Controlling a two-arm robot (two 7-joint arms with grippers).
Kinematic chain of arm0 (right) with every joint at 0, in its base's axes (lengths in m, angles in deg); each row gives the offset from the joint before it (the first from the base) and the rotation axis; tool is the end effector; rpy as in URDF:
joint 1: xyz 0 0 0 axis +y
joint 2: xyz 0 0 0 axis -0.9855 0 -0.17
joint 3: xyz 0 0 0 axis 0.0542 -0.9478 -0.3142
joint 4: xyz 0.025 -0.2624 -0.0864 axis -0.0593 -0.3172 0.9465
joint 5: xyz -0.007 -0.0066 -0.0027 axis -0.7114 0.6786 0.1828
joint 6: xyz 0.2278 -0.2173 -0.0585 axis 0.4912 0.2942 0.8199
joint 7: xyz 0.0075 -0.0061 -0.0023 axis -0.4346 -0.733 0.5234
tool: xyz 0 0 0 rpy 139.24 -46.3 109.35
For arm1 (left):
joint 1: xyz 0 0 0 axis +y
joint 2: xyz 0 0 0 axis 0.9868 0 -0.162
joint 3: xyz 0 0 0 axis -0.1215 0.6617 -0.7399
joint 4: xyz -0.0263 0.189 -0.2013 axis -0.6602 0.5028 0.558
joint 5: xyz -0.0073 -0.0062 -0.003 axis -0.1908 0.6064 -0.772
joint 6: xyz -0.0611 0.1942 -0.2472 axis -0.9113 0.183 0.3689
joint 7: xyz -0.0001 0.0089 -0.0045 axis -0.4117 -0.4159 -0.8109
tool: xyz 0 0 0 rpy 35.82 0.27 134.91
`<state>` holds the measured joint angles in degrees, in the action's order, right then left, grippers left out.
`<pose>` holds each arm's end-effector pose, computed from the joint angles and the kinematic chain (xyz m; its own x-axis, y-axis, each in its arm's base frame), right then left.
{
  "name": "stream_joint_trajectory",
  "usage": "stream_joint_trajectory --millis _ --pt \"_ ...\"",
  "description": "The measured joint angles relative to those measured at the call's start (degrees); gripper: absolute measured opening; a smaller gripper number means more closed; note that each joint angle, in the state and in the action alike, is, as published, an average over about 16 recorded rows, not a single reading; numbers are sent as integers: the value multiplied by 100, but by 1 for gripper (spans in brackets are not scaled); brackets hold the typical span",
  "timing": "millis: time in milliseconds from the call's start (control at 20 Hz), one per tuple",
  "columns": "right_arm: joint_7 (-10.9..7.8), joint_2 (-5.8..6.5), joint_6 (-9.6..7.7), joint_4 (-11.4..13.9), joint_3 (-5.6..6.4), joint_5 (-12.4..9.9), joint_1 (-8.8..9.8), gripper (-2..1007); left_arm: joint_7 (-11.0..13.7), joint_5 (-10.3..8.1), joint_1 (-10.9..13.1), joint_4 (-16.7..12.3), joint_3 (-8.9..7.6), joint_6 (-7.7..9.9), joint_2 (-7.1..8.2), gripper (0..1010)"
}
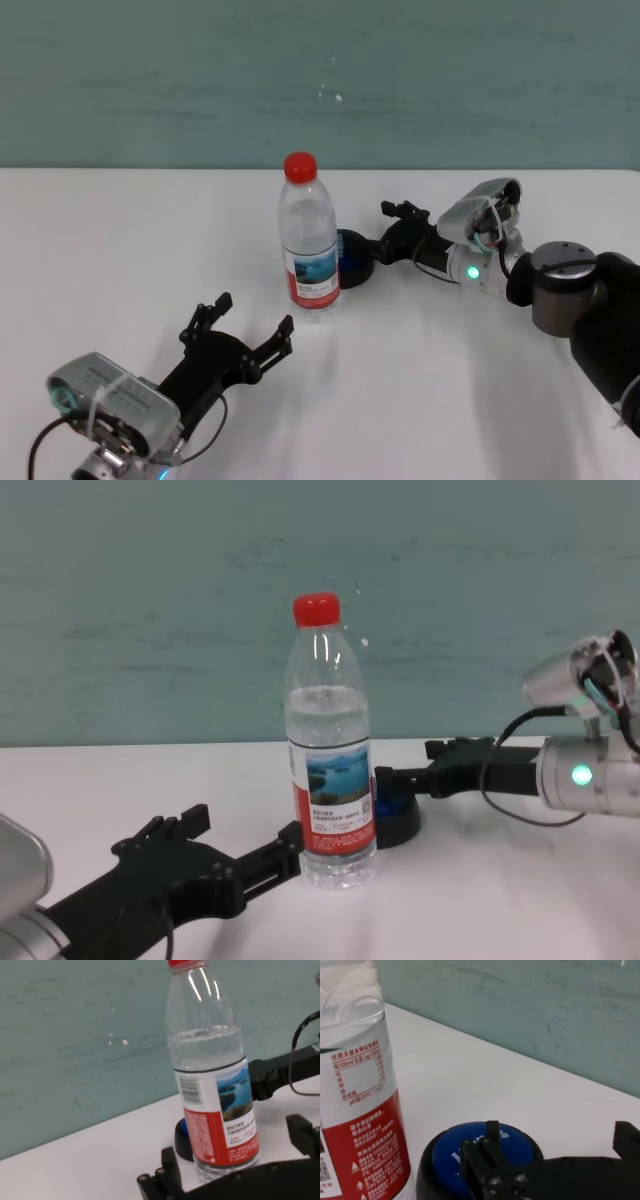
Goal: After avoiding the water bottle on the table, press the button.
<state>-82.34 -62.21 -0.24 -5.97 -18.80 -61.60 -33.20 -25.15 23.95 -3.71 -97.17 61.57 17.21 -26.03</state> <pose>0.5100 -0.0060 -0.2828 0.6903 -0.7203 0.0676 0.7122 0.6602 -0.2385 0.3009 -0.0042 -0.3177 0.4891 0.8482 0.2034 -0.8676 0.4970 0.0137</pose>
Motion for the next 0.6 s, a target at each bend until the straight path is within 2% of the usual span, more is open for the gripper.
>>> stream_joint_trajectory --millis 450,600 --pt "89 249 -223 945 91 -101 307 1003 0 0 0 0 0 0 0 1000" --pt "120 331 -279 1192 106 -158 384 1003 0 0 0 0 0 0 0 1000"
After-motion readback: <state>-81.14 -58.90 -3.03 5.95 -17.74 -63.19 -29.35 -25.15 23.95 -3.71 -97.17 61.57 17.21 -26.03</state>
